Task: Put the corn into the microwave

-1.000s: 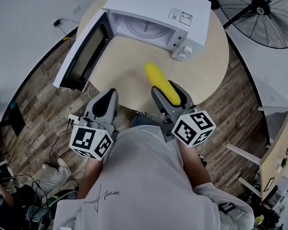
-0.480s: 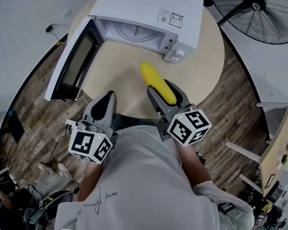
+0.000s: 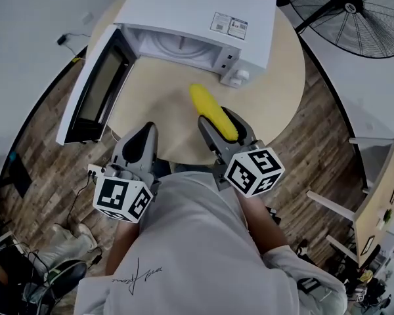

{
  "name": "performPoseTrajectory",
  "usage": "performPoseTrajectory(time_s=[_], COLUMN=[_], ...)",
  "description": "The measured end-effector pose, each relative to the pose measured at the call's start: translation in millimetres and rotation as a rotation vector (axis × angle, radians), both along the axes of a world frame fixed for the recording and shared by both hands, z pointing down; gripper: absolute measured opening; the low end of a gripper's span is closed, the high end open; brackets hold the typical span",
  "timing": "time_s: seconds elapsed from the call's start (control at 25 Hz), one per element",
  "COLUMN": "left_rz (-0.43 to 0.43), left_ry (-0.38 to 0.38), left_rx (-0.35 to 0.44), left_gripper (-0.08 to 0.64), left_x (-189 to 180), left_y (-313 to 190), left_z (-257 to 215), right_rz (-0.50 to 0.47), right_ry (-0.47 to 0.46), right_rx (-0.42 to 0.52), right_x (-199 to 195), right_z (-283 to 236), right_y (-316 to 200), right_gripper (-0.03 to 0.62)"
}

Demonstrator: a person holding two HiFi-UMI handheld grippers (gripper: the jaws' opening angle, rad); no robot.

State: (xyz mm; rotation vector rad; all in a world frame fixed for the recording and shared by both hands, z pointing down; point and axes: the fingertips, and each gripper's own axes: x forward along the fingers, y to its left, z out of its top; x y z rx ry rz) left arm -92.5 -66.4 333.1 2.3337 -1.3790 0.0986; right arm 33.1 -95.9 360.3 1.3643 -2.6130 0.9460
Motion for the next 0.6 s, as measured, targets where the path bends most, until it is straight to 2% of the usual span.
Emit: performPoseTrajectory(time_s=[0.6], left_rz=[0.035], left_ry=[0.009], left_rx=[-0.033], left_gripper=[-0.012], left_x=[-7], left_y=[-26], left_z=[7], right_rz=[0.022], right_ry=[0.013], right_rx=[0.001], right_x=[-9], right_z=[9], right_y=[-43], right_gripper=[0.261])
